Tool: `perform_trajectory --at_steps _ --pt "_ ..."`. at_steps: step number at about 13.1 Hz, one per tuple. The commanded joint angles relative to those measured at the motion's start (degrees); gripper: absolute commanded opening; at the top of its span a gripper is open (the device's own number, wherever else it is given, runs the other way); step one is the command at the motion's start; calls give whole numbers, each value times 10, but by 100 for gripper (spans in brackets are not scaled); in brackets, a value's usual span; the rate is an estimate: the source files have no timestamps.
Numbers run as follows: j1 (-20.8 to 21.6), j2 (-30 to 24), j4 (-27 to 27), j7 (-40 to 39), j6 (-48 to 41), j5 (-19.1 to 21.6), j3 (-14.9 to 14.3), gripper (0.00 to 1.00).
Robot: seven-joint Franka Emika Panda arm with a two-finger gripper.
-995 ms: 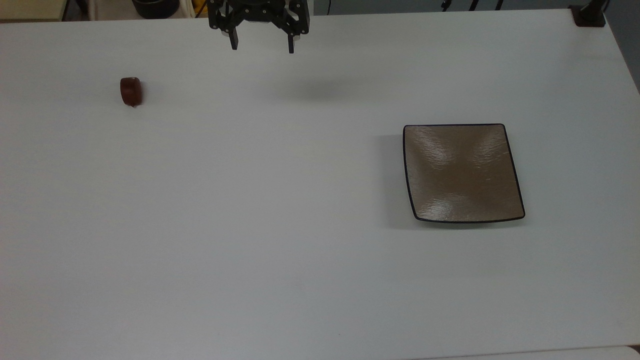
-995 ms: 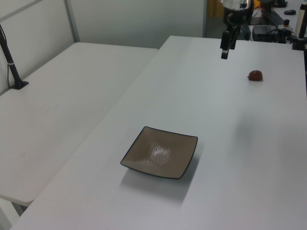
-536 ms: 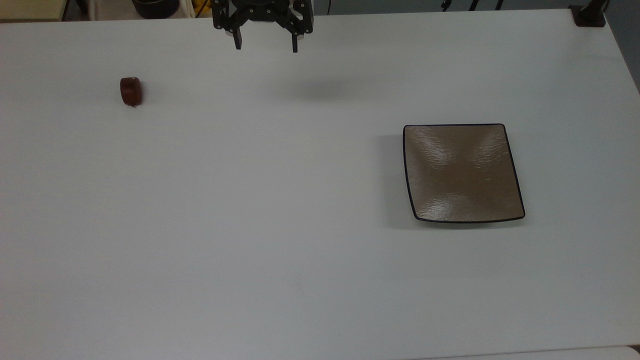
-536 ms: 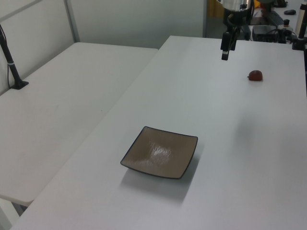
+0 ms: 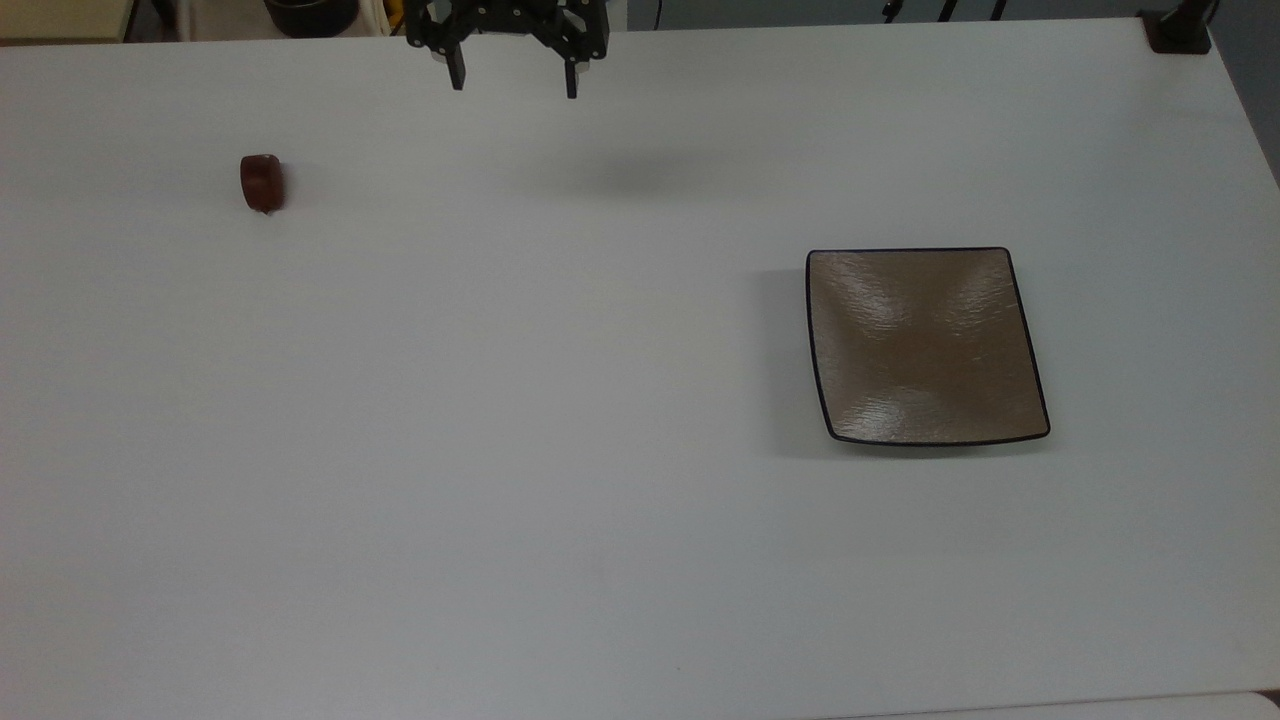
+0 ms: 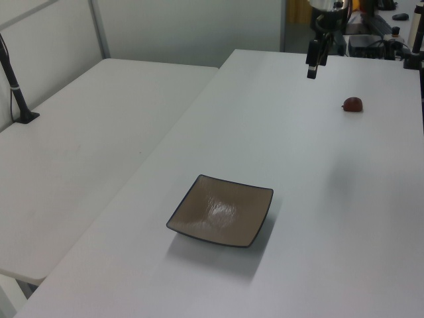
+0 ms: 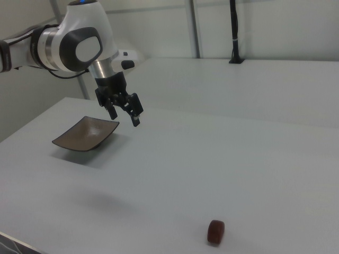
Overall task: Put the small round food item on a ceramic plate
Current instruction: 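Move the open gripper over the dark red food item and lower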
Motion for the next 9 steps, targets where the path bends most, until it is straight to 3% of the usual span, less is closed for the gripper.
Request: perform_trajectory --at_steps 1,5,9 --pt "-21 -16 -11 1 -12 -1 -11 100" --pt "-28 -15 -34 -64 -9 -34 -66 100" --pt "-37 -12 -56 -220 0 -53 -122 100"
